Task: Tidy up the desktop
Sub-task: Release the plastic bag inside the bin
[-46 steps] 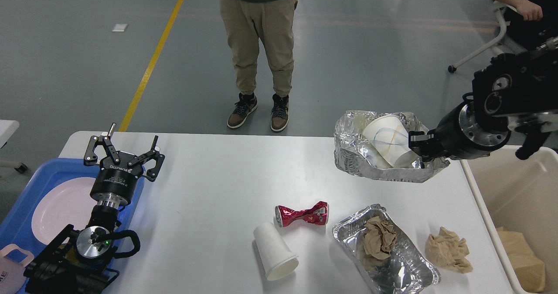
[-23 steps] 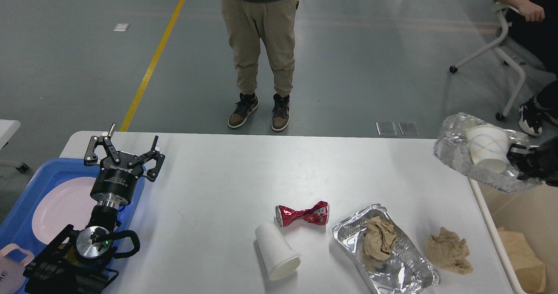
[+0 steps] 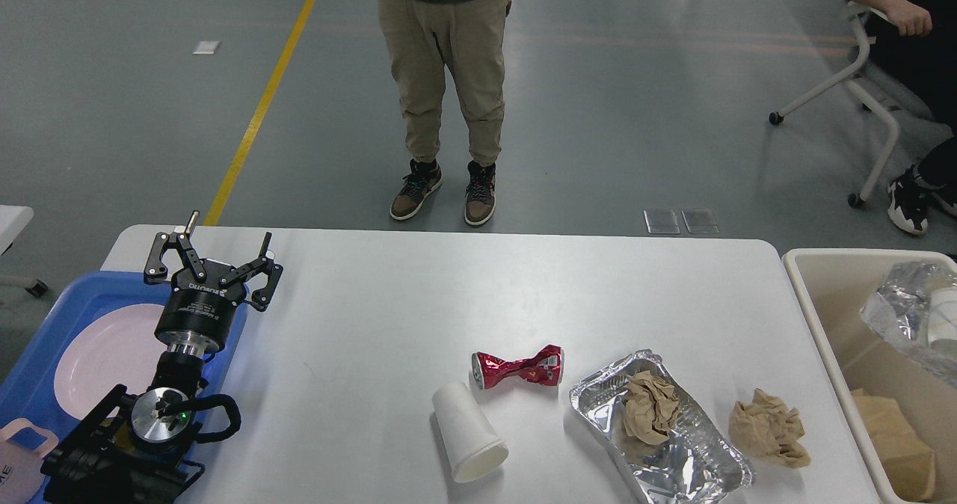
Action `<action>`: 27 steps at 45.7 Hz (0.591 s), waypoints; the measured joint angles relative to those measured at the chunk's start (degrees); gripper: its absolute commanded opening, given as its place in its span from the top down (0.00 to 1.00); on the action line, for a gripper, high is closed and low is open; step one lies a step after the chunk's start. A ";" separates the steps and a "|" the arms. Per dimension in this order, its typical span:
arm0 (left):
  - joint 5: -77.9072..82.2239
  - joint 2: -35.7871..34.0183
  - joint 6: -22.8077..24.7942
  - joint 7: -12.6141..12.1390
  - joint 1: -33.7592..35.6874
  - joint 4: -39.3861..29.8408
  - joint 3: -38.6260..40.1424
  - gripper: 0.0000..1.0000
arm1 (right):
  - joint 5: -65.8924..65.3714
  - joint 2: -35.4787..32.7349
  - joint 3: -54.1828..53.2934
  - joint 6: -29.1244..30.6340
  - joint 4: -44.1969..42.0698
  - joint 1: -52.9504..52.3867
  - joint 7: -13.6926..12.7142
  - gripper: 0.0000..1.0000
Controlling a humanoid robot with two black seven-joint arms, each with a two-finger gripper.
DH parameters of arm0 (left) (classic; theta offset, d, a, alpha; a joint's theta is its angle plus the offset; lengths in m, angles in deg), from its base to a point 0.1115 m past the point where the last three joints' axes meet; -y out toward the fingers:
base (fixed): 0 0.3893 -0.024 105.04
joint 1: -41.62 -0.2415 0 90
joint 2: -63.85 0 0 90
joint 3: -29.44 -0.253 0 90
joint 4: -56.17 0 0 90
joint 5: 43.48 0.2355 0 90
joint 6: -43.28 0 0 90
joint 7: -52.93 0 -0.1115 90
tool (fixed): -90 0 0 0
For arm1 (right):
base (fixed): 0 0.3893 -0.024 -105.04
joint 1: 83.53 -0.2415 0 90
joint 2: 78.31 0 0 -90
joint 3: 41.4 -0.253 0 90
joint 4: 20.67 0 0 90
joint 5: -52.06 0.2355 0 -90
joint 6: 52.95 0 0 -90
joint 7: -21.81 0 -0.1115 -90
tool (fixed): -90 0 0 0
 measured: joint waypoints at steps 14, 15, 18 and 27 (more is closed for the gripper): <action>0.01 -0.01 0.00 0.00 0.00 0.00 0.08 0.04 | 0.66 15.00 -20.12 -7.66 -27.17 27.38 0.63 1.00; 0.01 -0.01 0.00 0.00 0.00 0.00 0.08 0.04 | 0.75 16.07 -20.47 -8.24 -28.39 28.26 0.71 1.00; 0.00 -0.01 0.00 0.00 0.00 0.00 0.08 0.04 | 1.54 19.10 -21.30 -10.05 -31.59 30.76 0.80 1.00; 0.00 -0.01 0.00 0.00 0.00 0.00 0.09 0.04 | 5.24 23.84 -21.96 -13.66 -34.35 34.15 0.80 1.00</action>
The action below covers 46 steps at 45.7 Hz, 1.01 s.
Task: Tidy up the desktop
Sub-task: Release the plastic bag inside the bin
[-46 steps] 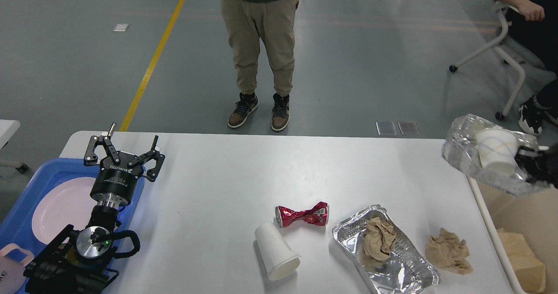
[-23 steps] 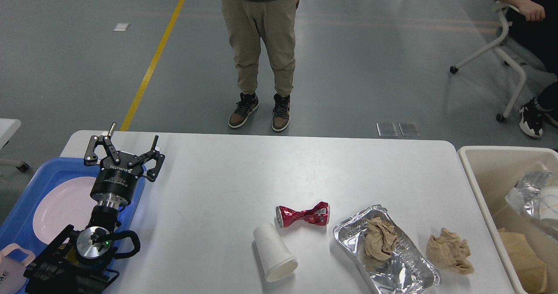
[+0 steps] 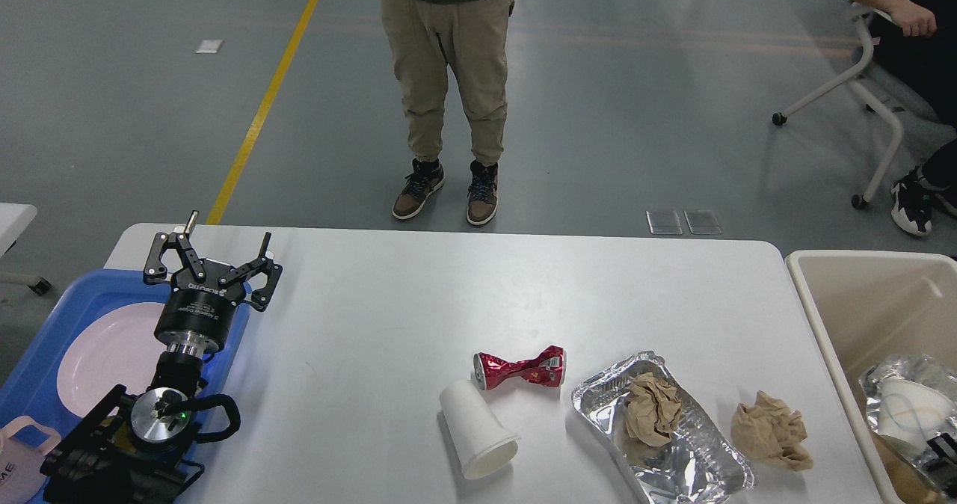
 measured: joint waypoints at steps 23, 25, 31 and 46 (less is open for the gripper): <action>0.00 0.01 0.00 0.00 0.00 0.00 0.00 0.04 | 0.46 1.35 0.11 -1.03 0.03 0.06 -0.16 0.21; 0.00 0.01 0.00 0.00 0.00 0.00 0.00 0.04 | 0.45 1.22 0.12 -1.67 0.02 -0.07 -0.14 0.16; 0.00 0.01 0.00 0.00 0.00 0.00 0.00 0.04 | 0.45 1.19 0.16 -3.33 0.05 -0.26 -0.13 0.10; 0.01 0.01 0.00 0.00 0.00 0.00 0.00 0.04 | -0.19 -1.34 0.56 -2.42 4.31 -4.03 -0.64 0.00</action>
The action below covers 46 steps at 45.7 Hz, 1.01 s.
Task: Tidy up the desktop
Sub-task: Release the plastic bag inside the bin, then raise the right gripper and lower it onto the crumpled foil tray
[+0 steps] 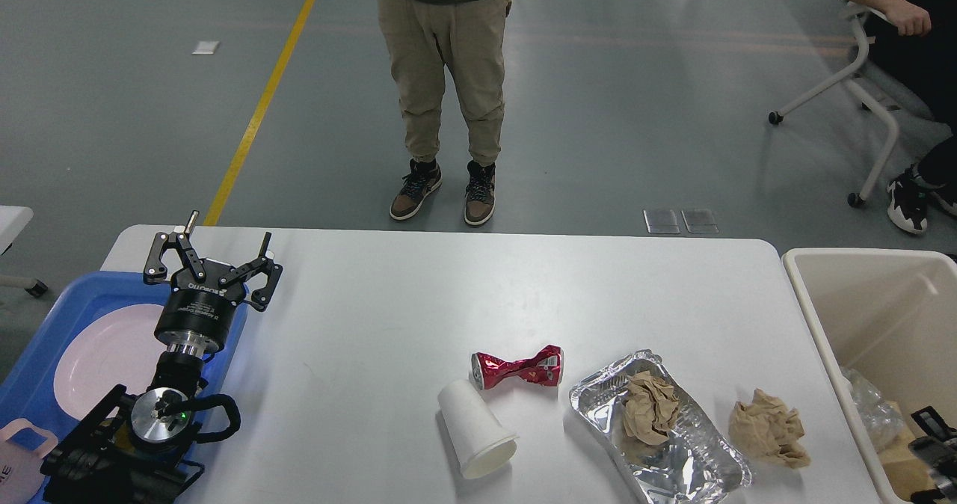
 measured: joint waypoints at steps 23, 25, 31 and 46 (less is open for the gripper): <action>0.00 0.01 0.00 0.00 0.00 0.00 -0.01 0.04 | -3.55 -8.67 38.37 23.85 41.87 -50.52 -4.22 0.00; -0.01 0.00 0.00 0.00 0.00 0.00 -0.01 0.04 | -3.49 -7.73 40.73 26.86 44.53 -55.04 -4.21 0.00; 0.00 0.00 0.00 -0.07 0.00 0.00 -0.01 0.04 | -3.41 -3.86 46.02 38.22 51.84 -69.06 -4.19 0.00; -0.01 -0.01 0.00 -0.01 0.00 0.00 -0.01 0.04 | -3.15 2.46 47.50 54.94 68.90 -97.33 -4.08 0.00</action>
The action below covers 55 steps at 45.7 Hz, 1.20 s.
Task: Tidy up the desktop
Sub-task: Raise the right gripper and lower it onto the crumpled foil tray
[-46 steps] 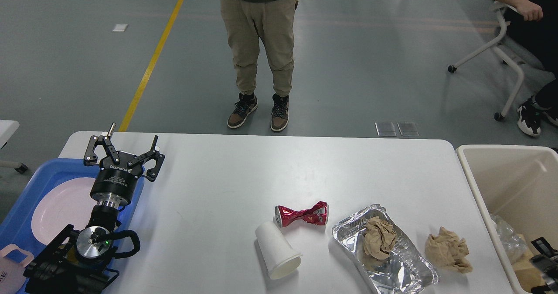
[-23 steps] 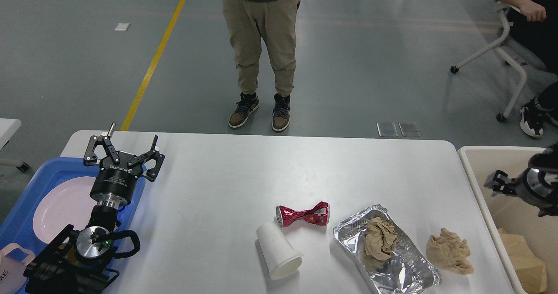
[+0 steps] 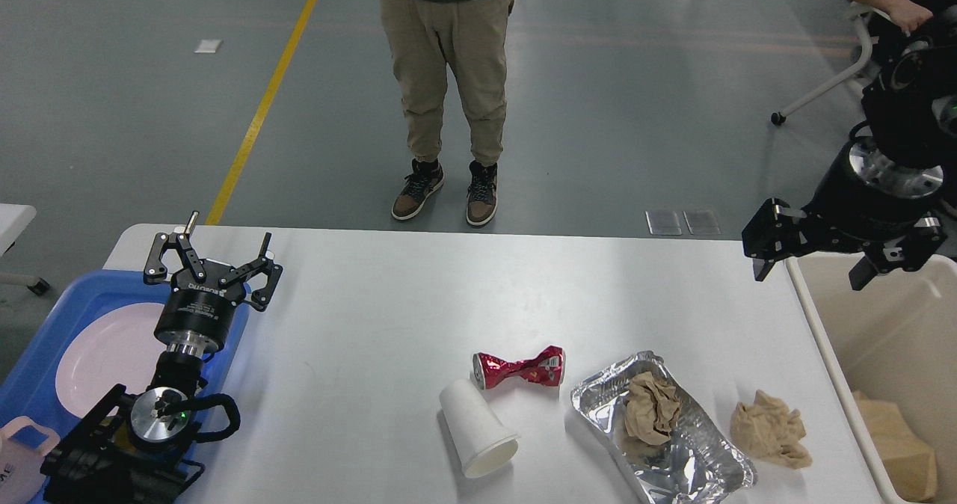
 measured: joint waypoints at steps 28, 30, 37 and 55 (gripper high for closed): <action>0.01 0.00 0.00 0.02 0.00 0.00 0.00 0.04 | 2.28 4.80 -2.54 -5.75 17.87 -8.87 0.81 0.00; 0.01 0.00 0.00 0.02 0.00 0.00 0.00 0.04 | 2.83 4.71 -2.54 -5.80 17.74 -8.34 0.81 0.00; 0.01 0.05 0.00 0.02 0.00 -0.02 0.00 0.04 | 3.30 3.51 -4.46 -7.27 17.58 -3.34 0.86 0.00; 0.00 0.09 0.00 0.02 0.00 -0.06 0.00 0.04 | -2.90 5.37 -12.47 -25.21 17.57 15.04 0.23 0.02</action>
